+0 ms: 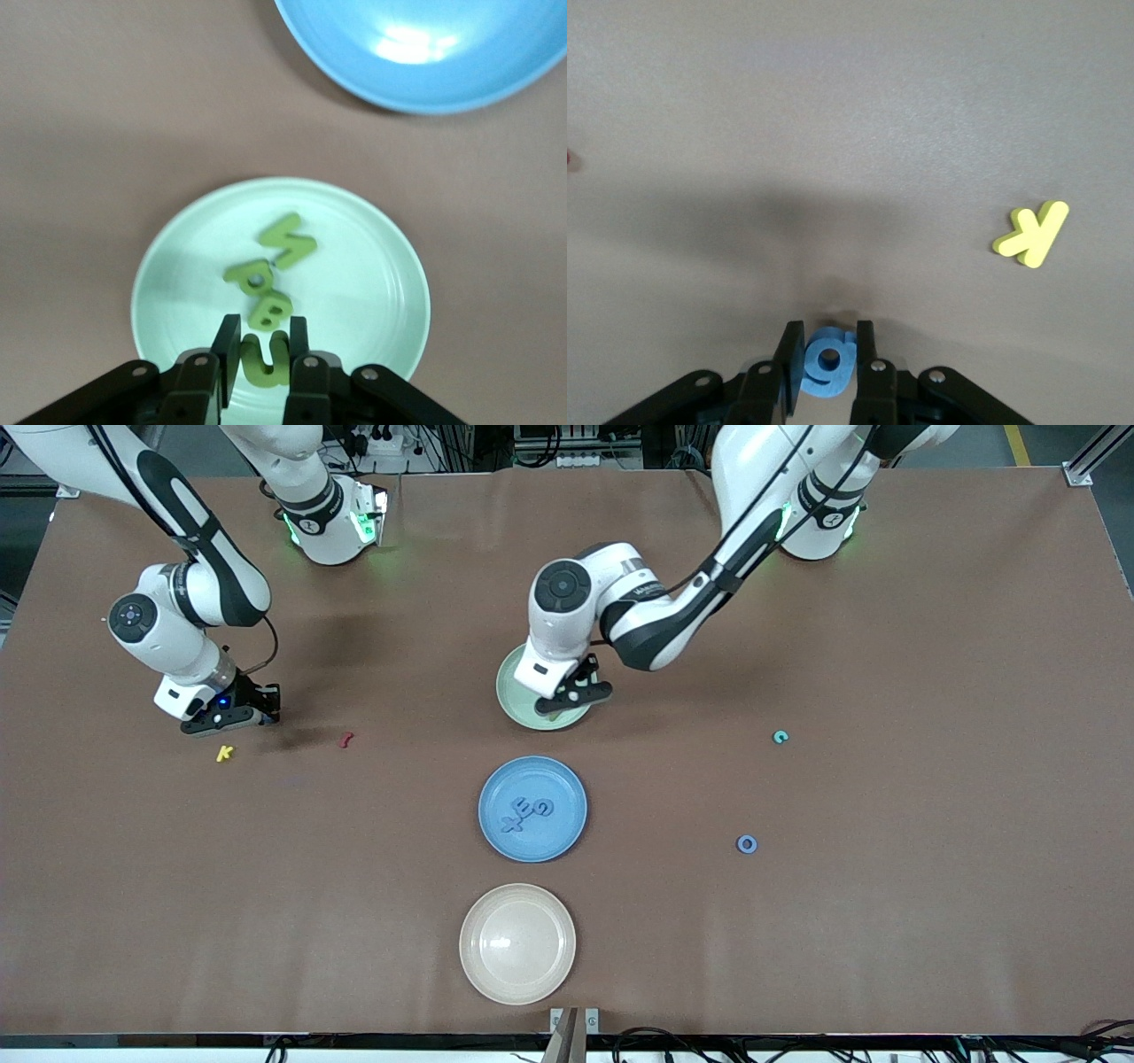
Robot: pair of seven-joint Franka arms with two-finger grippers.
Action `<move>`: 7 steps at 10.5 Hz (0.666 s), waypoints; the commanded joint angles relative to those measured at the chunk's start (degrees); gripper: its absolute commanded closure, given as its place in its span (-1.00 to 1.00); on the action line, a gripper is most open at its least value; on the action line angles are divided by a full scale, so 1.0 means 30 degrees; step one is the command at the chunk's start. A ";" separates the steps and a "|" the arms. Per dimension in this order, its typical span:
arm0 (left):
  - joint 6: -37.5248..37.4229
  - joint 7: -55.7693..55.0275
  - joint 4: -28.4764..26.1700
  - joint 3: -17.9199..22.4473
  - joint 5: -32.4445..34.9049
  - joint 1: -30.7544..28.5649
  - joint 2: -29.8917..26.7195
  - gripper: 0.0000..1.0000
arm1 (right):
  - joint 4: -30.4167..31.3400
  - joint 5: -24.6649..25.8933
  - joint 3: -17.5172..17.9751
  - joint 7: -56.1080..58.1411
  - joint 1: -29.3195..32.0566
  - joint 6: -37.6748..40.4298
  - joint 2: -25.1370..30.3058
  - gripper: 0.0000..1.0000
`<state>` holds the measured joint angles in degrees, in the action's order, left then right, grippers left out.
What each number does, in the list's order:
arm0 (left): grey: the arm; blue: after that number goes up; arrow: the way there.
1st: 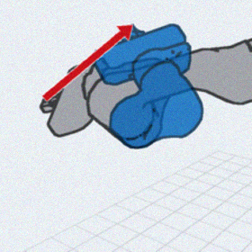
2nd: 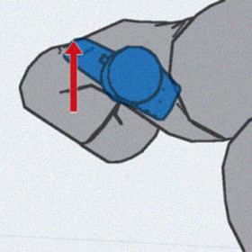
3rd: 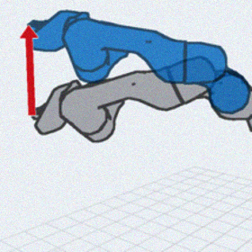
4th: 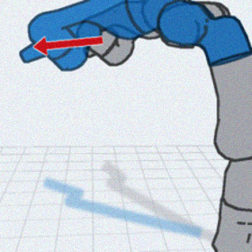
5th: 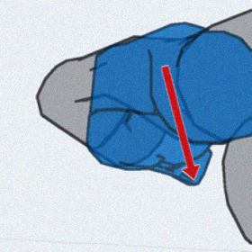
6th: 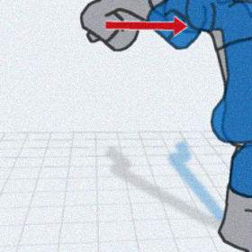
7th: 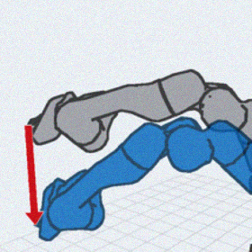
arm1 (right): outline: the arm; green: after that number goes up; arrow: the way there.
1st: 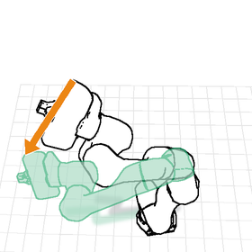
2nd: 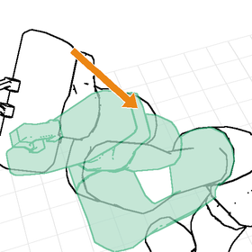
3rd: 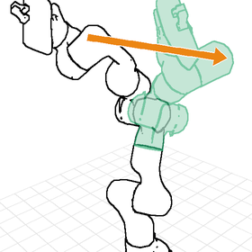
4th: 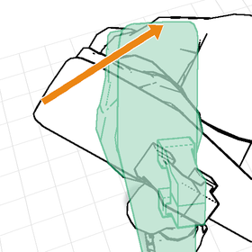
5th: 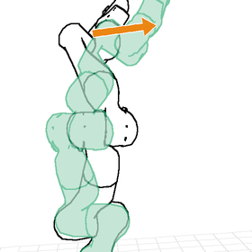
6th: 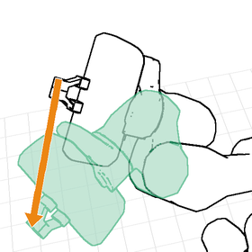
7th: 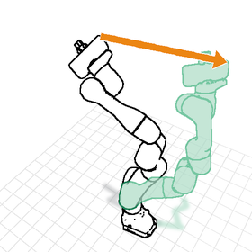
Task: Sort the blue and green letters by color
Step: 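Carry the green U onto the green plate and open the left gripper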
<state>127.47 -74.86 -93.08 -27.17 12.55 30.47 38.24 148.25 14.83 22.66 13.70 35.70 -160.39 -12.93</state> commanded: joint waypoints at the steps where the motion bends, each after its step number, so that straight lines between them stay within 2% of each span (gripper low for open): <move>1: 0.0839 -0.0158 0.0118 0.0268 0.0561 0.0508 0.0406 -0.99 | -0.0402 -0.0689 0.0269 -0.0759 -0.0354 0.1167 0.0998 0.87; 3: 0.0668 -0.0243 0.1137 0.0355 0.1553 0.0306 -0.0001 -1.00 | -0.1247 -0.3144 0.0269 -0.0759 -0.1611 0.2159 0.1263 0.88; 6: 0.0578 0.0312 0.1931 0.0678 0.3197 -0.1213 -0.1610 -1.00 | -0.3702 -0.8006 0.0239 -0.1165 -0.4333 0.4032 0.1264 0.88; 7: 0.0578 0.0487 0.1993 0.0678 0.3461 -0.2090 -0.2166 -1.00 | -0.4699 -0.8688 0.0210 -0.2271 -0.5241 0.4619 0.1119 0.89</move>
<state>130.22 -74.56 -87.25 -25.30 20.43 28.40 36.09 139.80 -5.55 23.24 11.81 24.88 -151.19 -10.11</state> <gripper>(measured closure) 0.000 0.722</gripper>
